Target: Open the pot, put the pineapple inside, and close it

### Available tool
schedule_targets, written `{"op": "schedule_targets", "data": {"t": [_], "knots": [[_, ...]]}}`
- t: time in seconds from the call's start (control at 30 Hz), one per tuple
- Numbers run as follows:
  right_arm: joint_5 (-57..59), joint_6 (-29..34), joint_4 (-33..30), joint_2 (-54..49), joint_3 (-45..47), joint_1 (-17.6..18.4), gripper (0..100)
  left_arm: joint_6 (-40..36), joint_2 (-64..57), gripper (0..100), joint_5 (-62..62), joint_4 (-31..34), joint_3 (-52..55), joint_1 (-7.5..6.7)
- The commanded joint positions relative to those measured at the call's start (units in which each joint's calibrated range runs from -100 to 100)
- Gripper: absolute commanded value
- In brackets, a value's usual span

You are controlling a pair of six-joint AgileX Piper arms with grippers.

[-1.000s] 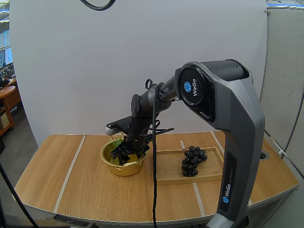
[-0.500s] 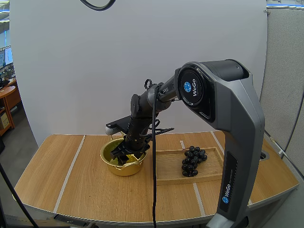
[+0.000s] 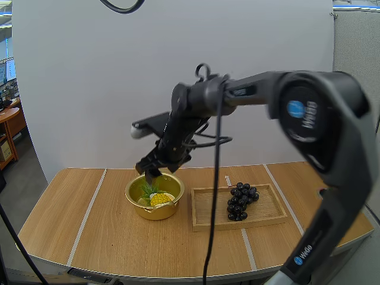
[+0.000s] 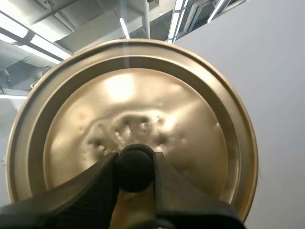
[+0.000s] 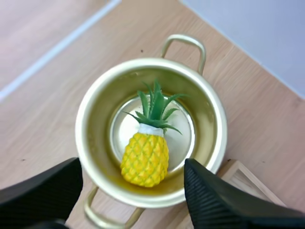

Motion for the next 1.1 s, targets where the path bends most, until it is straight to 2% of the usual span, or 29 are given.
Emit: {"op": "schedule_targets", "data": {"t": [0.0, 0.37, 0.53, 0.87, 1.07], "knots": [[7.1, 0.3, 0.1, -8.8, -0.2, -0.1, 100, -0.6, -0.5, 0, -2.0, 0.1, -0.3, 0.00], [20.5, 3.3, -2.9, -23.4, 0.0, -0.1, 100, -0.6, -0.5, 0, -2.0, 0.1, -0.3, 0.00], [26.1, 6.3, -4.3, -35.5, 3.7, -0.1, 100, -0.6, -0.5, 0, -2.0, 0.1, -0.3, 0.00], [26.1, 9.3, -6.5, -48.3, 7.3, -0.1, 100, -0.6, -0.5, 0, -2.0, 0.1, -0.3, 0.00], [26.1, 9.3, -7.7, -54.6, 11.1, -1.4, 100, -0.6, -0.5, 0, -2.0, 0.1, -0.3, 0.00]]}}
